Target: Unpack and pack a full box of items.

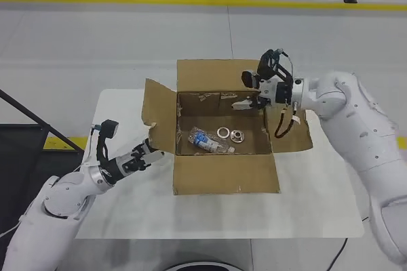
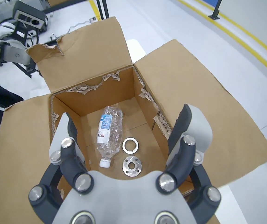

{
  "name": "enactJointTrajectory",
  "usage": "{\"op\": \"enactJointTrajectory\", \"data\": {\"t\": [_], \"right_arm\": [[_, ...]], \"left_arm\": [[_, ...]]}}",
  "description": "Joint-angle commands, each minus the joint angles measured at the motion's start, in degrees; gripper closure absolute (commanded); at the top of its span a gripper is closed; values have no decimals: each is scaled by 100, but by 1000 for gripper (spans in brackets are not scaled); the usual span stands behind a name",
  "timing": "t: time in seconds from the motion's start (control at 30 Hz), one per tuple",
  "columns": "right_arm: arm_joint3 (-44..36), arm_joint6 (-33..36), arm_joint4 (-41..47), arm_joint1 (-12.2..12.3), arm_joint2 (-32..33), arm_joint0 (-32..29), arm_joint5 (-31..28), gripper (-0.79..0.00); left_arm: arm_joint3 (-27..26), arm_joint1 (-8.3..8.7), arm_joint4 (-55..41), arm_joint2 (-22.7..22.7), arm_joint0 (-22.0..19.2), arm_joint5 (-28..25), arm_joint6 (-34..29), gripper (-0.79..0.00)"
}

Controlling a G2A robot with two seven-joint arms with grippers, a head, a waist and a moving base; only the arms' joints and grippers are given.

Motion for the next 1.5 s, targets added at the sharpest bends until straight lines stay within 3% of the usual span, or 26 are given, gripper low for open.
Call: {"op": "enactJointTrajectory", "data": {"t": [0.0, 0.13, 0.27, 0.63, 0.83, 1.0, 1.17, 1.33, 1.47], "right_arm": [[-543, -23, 142, 291, 417, -404, 0, -785], [-1499, 155, 441, 808, 1225, -1231, 0, -785], [-2057, 315, 720, 1168, 1928, -1913, 0, -785], [-2067, 287, 732, 1167, 1933, -1929, 18, -785], [-1913, 10, 1560, 1278, 2287, -2293, 0, -785], [-1574, 802, 3283, 1462, 2533, -2513, 0, -785], [-851, 2295, 5147, 1612, 2660, -2561, 17, -785], [-165, 3163, 6068, 1669, 2466, -2384, 885, -785], [229, 3752, 6692, 1579, 2153, -2186, 1472, -785]], "left_arm": [[-7, -14, 71, 115, -67, 15, 4, -785], [-41, -51, 220, 347, -211, 67, 61, -785], [-30, -93, 362, 591, -388, 150, 133, -785], [200, -242, 667, 1294, -1044, 561, 288, -785], [336, -314, 750, 1534, -1289, 824, 394, -785], [403, -369, 815, 1687, -1440, 1017, 510, -785], [417, -412, 855, 1791, -1542, 1108, 554, -785], [457, -450, 871, 1867, -1607, 1132, 590, -785], [514, -473, 888, 1901, -1636, 1138, 608, -785]]}}
